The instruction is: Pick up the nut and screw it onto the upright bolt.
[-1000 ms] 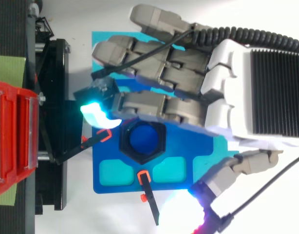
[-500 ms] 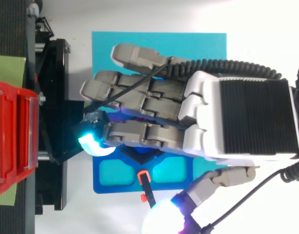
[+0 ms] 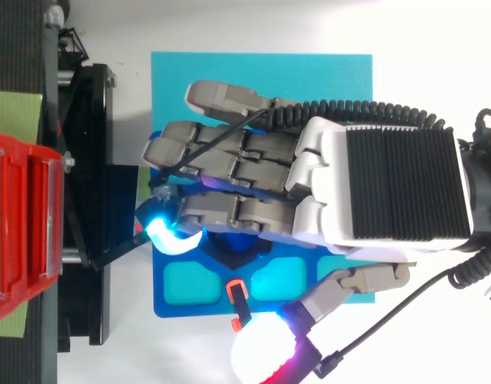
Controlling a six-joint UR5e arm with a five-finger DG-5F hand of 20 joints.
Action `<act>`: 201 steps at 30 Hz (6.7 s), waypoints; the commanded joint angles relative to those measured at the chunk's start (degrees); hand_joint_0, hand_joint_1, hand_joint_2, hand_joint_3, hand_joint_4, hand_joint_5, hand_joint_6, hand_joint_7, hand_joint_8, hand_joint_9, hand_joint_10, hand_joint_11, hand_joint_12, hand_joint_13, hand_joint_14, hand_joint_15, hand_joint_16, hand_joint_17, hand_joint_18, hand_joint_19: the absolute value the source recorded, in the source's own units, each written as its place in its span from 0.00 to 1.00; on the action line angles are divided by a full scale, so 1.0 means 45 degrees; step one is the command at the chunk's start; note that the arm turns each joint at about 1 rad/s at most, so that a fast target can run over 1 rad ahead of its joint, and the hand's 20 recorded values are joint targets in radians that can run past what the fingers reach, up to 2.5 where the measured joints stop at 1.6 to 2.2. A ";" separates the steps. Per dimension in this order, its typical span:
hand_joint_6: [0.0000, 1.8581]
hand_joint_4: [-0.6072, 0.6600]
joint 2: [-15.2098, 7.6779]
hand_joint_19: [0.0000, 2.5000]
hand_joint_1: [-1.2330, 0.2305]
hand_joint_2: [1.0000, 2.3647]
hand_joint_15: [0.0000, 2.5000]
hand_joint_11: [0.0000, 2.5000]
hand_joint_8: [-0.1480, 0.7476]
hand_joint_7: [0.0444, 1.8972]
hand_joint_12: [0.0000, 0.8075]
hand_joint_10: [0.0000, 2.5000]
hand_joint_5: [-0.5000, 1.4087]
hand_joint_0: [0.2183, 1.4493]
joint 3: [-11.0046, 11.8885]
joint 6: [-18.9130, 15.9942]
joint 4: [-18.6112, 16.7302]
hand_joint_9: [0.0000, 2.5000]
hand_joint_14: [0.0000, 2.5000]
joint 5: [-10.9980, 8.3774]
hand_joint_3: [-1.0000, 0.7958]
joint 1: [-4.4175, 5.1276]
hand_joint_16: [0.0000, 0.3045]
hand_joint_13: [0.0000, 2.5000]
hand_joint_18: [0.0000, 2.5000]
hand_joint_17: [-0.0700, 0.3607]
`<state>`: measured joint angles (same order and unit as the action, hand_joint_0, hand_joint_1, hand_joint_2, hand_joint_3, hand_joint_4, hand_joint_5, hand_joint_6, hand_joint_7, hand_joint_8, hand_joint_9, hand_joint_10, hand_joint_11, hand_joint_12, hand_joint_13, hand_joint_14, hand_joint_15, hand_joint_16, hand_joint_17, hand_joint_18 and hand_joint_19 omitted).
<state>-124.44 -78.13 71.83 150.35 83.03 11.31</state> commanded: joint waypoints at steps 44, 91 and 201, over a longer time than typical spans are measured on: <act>0.33 0.69 0.0035 0.00 0.72 0.00 0.00 0.00 0.51 0.58 0.38 0.00 0.25 0.22 0.0624 -0.0006 0.1452 0.34 0.00 0.1335 0.28 -0.1380 0.11 0.24 0.14 0.34; 0.27 0.73 -0.0414 0.00 0.73 0.00 0.00 0.00 0.49 0.43 0.40 0.00 0.21 0.22 0.1854 0.0111 0.2526 0.27 0.00 0.1803 0.28 -0.0794 0.12 0.19 0.08 0.35; 0.27 0.66 -0.0414 0.01 0.68 0.00 0.00 0.00 0.48 0.70 0.38 0.00 0.26 0.24 0.2518 0.0053 0.3932 0.32 0.00 0.2839 0.28 -0.1283 0.11 0.20 0.11 0.34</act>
<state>-126.29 -66.73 72.32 168.30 95.66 5.66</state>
